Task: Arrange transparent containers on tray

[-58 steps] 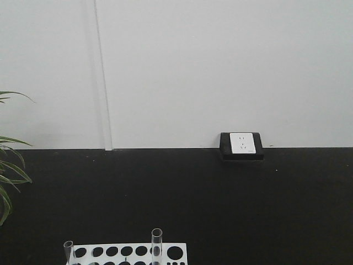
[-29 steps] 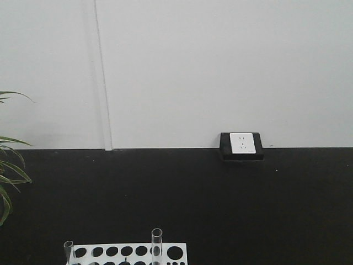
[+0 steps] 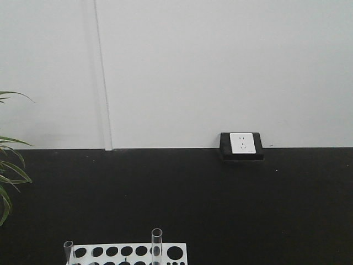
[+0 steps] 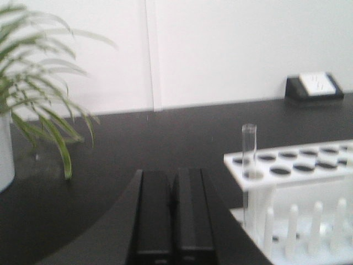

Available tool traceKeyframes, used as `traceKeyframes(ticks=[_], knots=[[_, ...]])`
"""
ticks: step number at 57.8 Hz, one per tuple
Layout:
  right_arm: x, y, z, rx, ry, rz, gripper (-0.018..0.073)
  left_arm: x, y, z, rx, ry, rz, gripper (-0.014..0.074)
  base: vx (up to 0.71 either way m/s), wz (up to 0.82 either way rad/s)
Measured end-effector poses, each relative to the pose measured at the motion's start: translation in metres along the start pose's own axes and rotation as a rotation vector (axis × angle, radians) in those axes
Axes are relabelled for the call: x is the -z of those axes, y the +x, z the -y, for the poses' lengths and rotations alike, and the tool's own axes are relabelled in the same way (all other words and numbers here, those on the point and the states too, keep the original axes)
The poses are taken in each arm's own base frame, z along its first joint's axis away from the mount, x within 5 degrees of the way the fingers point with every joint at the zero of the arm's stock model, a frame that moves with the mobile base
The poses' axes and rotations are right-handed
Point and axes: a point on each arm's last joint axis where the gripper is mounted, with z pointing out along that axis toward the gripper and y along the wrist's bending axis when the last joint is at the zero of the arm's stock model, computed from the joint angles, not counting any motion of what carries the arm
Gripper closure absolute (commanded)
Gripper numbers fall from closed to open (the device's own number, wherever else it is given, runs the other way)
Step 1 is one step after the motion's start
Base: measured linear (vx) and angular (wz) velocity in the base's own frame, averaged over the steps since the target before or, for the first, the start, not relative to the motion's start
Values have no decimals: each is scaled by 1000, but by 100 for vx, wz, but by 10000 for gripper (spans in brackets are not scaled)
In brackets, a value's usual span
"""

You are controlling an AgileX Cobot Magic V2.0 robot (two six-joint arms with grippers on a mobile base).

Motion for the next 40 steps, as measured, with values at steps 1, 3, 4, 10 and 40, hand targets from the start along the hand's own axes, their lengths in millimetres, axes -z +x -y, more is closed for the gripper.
traceKeyframes(ticks=[1, 3, 4, 10, 40], knots=[[0, -1, 0, 0, -1, 9, 571, 0, -1, 0, 0, 1, 9, 604, 0, 0], [0, -3, 0, 1, -3, 33, 571, 0, -3, 0, 0, 4, 34, 604, 0, 0], [0, -4, 0, 1, -4, 45, 571, 0, -4, 1, -1, 6, 47, 604, 0, 0], [1, -11, -1, 3, -10, 126, 571, 1, -12, 2, -1, 16, 131, 603, 0, 0], [22, -102, 7, -67, 5, 304, 571, 28, -123, 7, -27, 18, 382, 603, 0, 0]])
